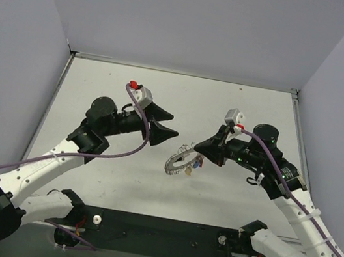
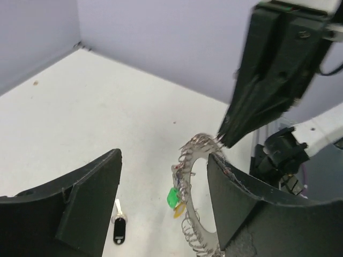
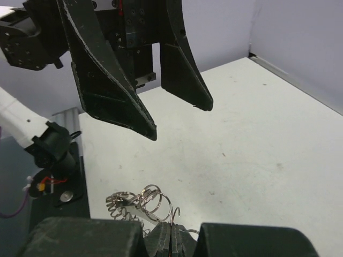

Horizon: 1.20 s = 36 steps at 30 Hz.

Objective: Put the keys on the keyring

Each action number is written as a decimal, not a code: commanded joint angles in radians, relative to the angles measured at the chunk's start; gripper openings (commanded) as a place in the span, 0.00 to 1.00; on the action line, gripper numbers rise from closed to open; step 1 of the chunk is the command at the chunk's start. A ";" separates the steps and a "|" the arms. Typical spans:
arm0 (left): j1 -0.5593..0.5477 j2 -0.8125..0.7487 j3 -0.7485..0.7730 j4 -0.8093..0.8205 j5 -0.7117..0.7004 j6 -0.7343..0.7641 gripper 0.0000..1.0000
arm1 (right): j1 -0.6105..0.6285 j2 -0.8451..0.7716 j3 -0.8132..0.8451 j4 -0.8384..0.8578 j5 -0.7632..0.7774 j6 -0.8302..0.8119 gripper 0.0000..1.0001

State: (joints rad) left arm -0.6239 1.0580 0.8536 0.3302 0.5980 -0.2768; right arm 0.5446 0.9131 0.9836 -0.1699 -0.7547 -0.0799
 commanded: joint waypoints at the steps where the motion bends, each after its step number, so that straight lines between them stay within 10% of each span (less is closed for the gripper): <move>1: 0.012 0.086 0.111 -0.227 -0.164 0.044 0.75 | -0.020 -0.071 -0.025 0.026 0.213 0.031 0.00; 16: 0.007 0.631 0.364 -0.453 -0.105 -0.134 0.75 | -0.141 -0.163 -0.098 -0.005 0.400 0.134 0.00; 36: -0.192 1.036 0.723 -0.898 -0.590 -0.024 0.73 | -0.190 -0.201 -0.128 -0.011 0.390 0.140 0.00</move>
State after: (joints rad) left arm -0.7990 2.0632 1.5158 -0.4999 0.1135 -0.3244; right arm 0.3626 0.7376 0.8551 -0.2375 -0.3668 0.0528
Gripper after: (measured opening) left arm 0.743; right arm 0.030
